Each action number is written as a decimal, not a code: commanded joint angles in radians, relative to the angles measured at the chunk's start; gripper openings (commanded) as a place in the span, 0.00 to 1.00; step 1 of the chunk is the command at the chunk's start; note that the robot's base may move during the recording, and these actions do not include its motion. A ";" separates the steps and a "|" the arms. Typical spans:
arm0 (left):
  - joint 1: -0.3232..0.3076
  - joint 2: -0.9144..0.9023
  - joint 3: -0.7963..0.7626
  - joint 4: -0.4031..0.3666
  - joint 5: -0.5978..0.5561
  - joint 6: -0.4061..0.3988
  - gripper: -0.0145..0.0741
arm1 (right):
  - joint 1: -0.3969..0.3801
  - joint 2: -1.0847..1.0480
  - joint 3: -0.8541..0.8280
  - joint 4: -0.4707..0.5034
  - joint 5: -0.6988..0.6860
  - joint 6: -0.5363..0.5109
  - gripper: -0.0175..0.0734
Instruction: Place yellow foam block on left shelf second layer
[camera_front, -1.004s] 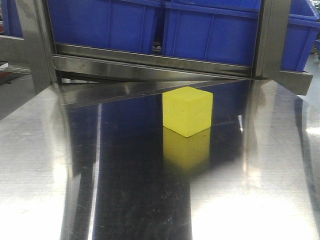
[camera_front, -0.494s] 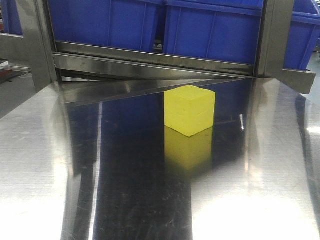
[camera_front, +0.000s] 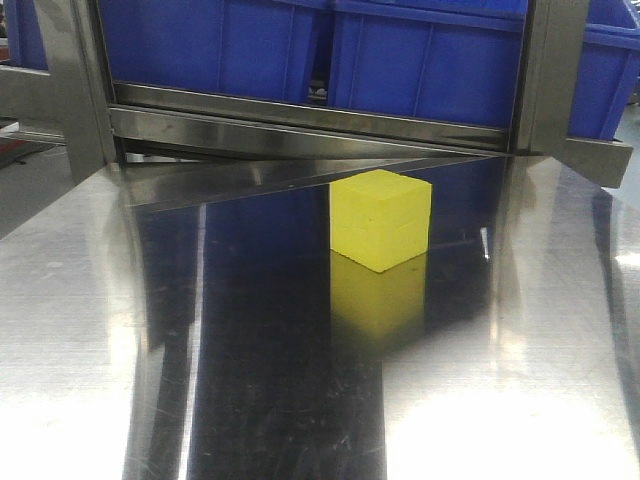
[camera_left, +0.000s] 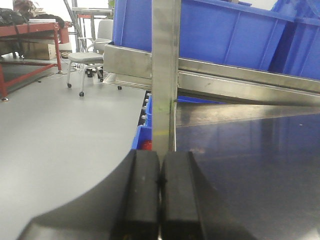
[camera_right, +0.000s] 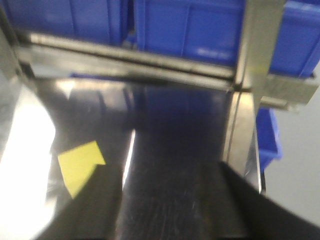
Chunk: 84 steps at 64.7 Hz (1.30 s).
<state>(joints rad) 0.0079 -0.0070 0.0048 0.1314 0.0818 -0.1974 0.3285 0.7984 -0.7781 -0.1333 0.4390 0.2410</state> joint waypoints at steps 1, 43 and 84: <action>-0.008 0.008 0.026 -0.002 -0.082 -0.004 0.32 | 0.009 0.102 -0.118 -0.021 0.019 -0.005 0.89; -0.008 0.008 0.026 -0.002 -0.082 -0.004 0.32 | 0.150 0.710 -0.670 0.187 0.440 -0.427 0.87; -0.008 0.008 0.026 -0.002 -0.082 -0.004 0.32 | 0.194 0.975 -0.769 0.163 0.371 -0.448 0.87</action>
<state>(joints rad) 0.0079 -0.0070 0.0048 0.1314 0.0818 -0.1974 0.5330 1.8120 -1.5119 0.0430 0.8758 -0.1950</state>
